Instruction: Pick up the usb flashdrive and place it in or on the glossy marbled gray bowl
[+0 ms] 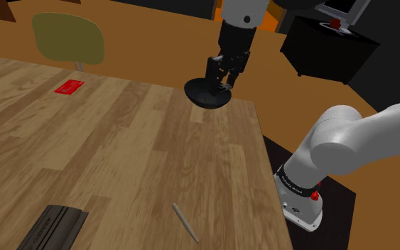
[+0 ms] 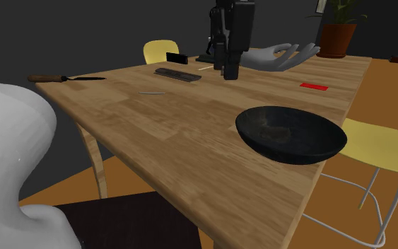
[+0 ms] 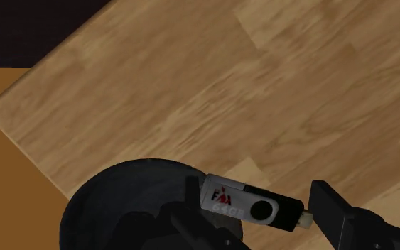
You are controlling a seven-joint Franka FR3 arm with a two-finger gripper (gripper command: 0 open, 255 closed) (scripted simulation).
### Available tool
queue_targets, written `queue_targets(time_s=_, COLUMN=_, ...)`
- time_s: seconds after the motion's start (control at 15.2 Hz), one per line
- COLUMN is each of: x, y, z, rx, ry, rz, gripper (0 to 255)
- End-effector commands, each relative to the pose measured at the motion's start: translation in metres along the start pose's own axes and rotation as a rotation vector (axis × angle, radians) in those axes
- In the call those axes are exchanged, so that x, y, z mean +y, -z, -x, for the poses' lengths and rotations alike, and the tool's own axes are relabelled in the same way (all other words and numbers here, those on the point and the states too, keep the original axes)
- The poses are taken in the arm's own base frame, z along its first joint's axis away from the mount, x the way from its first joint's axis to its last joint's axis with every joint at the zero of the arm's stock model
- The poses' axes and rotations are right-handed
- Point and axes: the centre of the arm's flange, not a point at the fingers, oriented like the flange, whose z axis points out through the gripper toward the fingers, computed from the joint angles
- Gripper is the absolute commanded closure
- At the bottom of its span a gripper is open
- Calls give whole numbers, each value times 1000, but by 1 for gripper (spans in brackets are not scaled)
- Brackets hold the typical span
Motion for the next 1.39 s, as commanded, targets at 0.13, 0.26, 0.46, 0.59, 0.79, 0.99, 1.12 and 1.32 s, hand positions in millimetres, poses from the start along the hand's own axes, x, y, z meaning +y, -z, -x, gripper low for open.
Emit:
queue_targets(time_s=0.13, x=34, y=-2, z=-46, rx=0, ry=0, rz=1, gripper=255)
queue_targets(time_s=0.26, x=50, y=-1, z=-66, rx=0, ry=0, rz=1, gripper=255)
queue_targets(time_s=0.46, x=70, y=-1, z=-91, rx=0, ry=0, rz=1, gripper=255)
queue_targets(time_s=0.59, x=70, y=-11, z=-91, rx=0, ry=0, rz=1, gripper=255)
queue_targets(time_s=0.79, x=70, y=-27, z=-91, rx=0, ry=0, rz=1, gripper=255)
queue_targets(time_s=0.99, x=70, y=-43, z=-91, rx=0, ry=0, rz=1, gripper=255)
queue_targets(time_s=1.12, x=70, y=-54, z=-91, rx=0, ry=0, rz=1, gripper=255)
queue_targets(time_s=1.32, x=70, y=-73, z=-91, rx=0, ry=0, rz=1, gripper=255)
